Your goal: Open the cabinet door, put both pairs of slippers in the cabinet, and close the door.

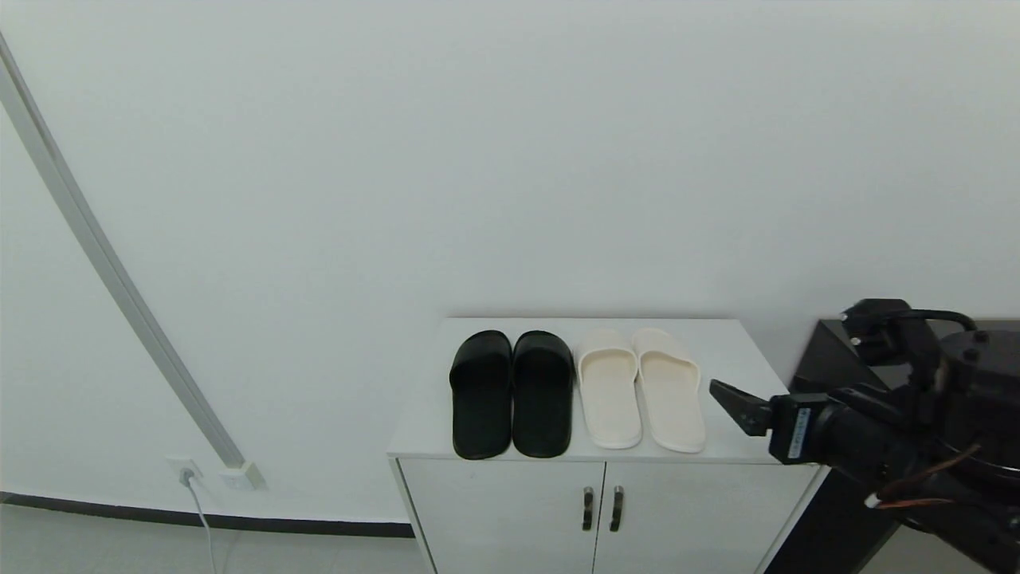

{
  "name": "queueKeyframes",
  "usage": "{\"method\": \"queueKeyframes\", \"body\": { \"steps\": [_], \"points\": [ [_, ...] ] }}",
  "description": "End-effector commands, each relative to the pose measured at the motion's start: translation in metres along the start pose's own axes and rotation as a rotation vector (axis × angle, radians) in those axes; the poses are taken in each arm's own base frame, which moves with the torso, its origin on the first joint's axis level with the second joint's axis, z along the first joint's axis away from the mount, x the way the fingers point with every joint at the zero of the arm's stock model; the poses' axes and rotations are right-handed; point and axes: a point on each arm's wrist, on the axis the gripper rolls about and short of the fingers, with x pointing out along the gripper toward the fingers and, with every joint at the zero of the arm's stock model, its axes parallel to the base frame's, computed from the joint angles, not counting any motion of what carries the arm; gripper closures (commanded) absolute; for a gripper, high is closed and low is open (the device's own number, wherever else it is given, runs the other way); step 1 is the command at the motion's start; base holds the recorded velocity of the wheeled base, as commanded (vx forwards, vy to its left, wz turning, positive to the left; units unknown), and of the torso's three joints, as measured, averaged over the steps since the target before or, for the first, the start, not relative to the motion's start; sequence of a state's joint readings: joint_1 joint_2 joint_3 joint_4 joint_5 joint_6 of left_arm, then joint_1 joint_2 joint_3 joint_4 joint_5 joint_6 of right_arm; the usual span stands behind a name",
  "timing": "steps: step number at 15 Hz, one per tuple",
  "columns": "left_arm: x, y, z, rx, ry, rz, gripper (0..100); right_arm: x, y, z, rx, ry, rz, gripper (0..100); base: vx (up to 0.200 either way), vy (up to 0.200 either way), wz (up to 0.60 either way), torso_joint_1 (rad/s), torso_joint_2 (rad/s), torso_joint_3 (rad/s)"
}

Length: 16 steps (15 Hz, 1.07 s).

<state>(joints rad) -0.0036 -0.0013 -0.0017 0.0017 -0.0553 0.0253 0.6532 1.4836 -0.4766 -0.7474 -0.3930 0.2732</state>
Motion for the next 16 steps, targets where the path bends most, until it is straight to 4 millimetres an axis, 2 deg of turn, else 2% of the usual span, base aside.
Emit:
{"method": "queueKeyframes", "body": {
  "steps": [1, 3, 8, 13, 16],
  "points": [
    [0.000, 0.000, 0.000, -0.001, 0.001, -0.001, 100, 0.054, 0.016, -0.037, -0.030, 0.046, -0.064, 0, 0.000, 0.000, 0.00, 0.000, 0.00, 0.000],
    [0.000, 0.000, 0.000, -0.001, 0.001, 0.001, 100, 0.080, 0.024, -0.050, -0.029, 0.023, -0.089, 0, 0.000, 0.000, 0.00, 0.000, 0.00, 0.000],
    [0.000, 0.000, 0.000, -0.001, 0.001, -0.002, 100, 0.132, 0.043, -0.059, -0.024, -0.013, -0.152, 0, 0.000, 0.000, 0.00, 0.000, 0.00, 0.000],
    [0.000, 0.000, 0.000, -0.001, 0.001, -0.004, 100, 0.173, 0.048, -0.075, -0.029, -0.006, -0.166, 0, 0.000, 0.000, 0.00, 0.000, 0.00, 0.000],
    [0.000, 0.000, 0.000, -0.001, 0.001, -0.004, 100, 0.191, 0.049, -0.073, -0.036, 0.024, -0.161, 0, 0.000, 0.000, 0.00, 0.000, 0.00, 0.000]
  ]
}}
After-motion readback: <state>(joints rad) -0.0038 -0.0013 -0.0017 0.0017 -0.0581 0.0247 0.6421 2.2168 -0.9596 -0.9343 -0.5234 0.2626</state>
